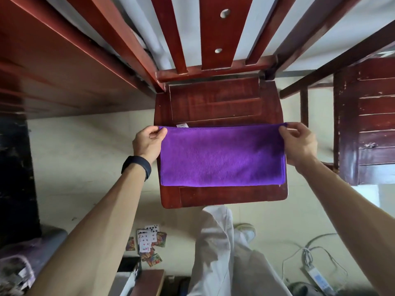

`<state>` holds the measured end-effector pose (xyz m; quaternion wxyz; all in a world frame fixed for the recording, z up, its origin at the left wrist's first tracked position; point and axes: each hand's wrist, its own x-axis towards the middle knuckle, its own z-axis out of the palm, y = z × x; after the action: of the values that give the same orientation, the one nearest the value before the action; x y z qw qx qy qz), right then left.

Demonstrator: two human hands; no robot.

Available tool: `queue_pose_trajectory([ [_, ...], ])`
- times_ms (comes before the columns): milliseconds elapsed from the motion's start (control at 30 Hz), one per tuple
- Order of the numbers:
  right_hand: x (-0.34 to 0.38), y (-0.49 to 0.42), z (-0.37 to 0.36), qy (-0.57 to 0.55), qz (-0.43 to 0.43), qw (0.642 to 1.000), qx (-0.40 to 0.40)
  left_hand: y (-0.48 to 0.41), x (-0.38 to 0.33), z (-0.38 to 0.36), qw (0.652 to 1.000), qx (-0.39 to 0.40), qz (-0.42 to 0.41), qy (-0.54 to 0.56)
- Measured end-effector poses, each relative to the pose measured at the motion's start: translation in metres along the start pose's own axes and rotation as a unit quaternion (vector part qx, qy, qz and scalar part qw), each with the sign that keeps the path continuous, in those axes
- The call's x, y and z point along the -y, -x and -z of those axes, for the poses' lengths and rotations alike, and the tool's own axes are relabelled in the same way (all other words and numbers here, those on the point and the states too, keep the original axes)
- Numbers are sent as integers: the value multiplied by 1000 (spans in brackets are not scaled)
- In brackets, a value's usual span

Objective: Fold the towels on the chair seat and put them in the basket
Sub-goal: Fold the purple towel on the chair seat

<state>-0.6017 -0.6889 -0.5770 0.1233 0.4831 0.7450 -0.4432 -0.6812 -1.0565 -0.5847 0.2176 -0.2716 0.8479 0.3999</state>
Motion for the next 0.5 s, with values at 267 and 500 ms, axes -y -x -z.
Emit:
queue_pose_trajectory([
  [267, -8, -10, -17, 100, 69, 990, -69, 0, -1, -13, 989, -65, -71, -115],
  [500, -14, 18, -26, 148, 181, 961, -150, 32, 12, -30, 930, -149, -217, -256],
])
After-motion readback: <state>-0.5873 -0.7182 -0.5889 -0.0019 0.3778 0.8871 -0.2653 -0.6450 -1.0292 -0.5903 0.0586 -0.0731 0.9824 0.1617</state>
